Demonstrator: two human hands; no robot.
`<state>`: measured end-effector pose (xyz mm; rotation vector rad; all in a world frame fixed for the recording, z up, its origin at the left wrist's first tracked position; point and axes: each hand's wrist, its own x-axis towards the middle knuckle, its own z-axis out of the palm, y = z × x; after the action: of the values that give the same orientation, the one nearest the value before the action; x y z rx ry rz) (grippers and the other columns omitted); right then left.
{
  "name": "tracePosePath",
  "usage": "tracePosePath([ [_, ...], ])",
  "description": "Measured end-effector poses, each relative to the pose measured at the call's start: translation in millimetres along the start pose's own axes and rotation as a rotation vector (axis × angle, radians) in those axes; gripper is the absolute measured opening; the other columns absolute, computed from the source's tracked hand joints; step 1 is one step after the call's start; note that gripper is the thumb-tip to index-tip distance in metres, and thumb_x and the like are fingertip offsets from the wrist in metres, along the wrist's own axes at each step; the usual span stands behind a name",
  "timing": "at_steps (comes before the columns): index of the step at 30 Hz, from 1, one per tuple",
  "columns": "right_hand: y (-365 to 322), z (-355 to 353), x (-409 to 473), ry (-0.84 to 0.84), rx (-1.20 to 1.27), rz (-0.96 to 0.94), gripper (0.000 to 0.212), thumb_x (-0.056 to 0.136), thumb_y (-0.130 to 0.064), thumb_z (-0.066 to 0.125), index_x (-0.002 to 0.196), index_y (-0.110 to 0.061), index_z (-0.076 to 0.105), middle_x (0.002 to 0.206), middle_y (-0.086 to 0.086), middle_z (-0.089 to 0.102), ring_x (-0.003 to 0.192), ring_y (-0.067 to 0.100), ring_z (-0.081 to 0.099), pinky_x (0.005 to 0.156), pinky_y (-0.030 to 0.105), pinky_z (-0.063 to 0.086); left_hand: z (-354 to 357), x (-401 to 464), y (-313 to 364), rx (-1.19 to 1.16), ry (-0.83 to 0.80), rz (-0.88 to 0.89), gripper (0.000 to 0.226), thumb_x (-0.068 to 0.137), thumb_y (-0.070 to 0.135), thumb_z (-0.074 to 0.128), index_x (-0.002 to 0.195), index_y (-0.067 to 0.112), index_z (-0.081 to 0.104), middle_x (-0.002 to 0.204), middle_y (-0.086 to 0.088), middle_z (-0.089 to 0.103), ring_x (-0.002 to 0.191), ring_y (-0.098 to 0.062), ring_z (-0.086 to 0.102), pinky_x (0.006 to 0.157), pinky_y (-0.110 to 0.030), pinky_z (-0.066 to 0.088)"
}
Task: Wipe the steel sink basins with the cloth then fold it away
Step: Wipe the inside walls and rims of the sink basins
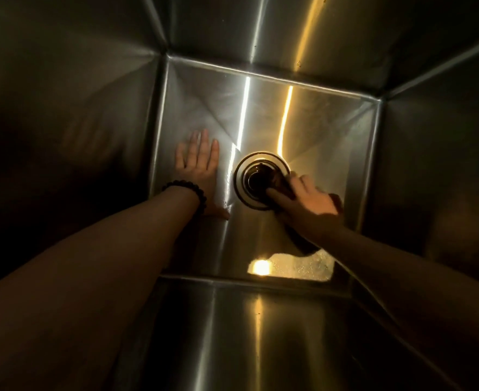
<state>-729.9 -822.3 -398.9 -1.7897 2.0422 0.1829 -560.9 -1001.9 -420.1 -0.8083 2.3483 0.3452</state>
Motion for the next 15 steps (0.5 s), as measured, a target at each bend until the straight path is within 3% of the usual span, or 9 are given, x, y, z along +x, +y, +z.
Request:
tracePosePath([
  [4,13.4,-20.3,52.1,0.172,0.071,0.433,0.055,0.093,-0.032,0.051,0.144,-0.029,0.03,0.139,0.018,0.031,0.126,0.035,0.032,0.088,0.046,0.047,3.7,0.1,-2.3,0.001,0.036,0.018,0.155,0.043,0.09,0.058,0.146,0.006,-0.022,0.152,-0.023,-0.026,0.141,-0.038,-0.023,0.115,-0.058,-0.007],
  [9,-53.6,-5.2,68.4,0.2,0.09,0.056,0.048,0.084,-0.041,0.053,0.13,-0.031,0.046,0.129,0.014,0.048,0.106,0.035,0.049,0.067,0.04,0.051,6.7,-0.2,-2.0,-0.021,0.108,0.029,0.138,0.058,0.084,0.056,0.148,0.006,-0.015,0.155,-0.023,-0.019,0.143,-0.038,-0.017,0.114,-0.055,-0.008],
  [12,-53.8,17.3,17.9,0.105,0.058,-0.179,0.051,0.086,-0.045,0.053,0.133,-0.032,0.04,0.129,0.013,0.043,0.105,0.031,0.047,0.074,0.044,0.049,3.9,-0.8,-3.1,-0.039,0.107,0.045,0.141,0.054,0.085,0.056,0.149,0.005,-0.011,0.155,-0.025,-0.016,0.144,-0.04,-0.014,0.113,-0.055,-0.008],
  [14,-29.9,17.3,-9.6,0.152,0.068,-0.175,0.051,0.083,-0.041,0.06,0.13,-0.031,0.044,0.127,0.01,0.038,0.107,0.027,0.042,0.082,0.04,0.047,0.9,-2.1,-3.0,-0.03,0.081,0.052,0.148,0.048,0.086,0.059,0.148,0.004,-0.013,0.154,-0.025,-0.017,0.143,-0.04,-0.015,0.112,-0.055,-0.01],
  [15,-15.7,12.8,-14.9,0.131,0.086,-0.077,0.055,0.08,-0.041,0.065,0.13,-0.031,0.043,0.127,0.01,0.034,0.11,0.029,0.04,0.083,0.041,0.048,0.2,-2.7,-2.9,-0.018,0.069,0.05,0.15,0.046,0.087,0.059,0.148,0.004,-0.014,0.154,-0.025,-0.018,0.143,-0.04,-0.016,0.112,-0.055,-0.011],
])
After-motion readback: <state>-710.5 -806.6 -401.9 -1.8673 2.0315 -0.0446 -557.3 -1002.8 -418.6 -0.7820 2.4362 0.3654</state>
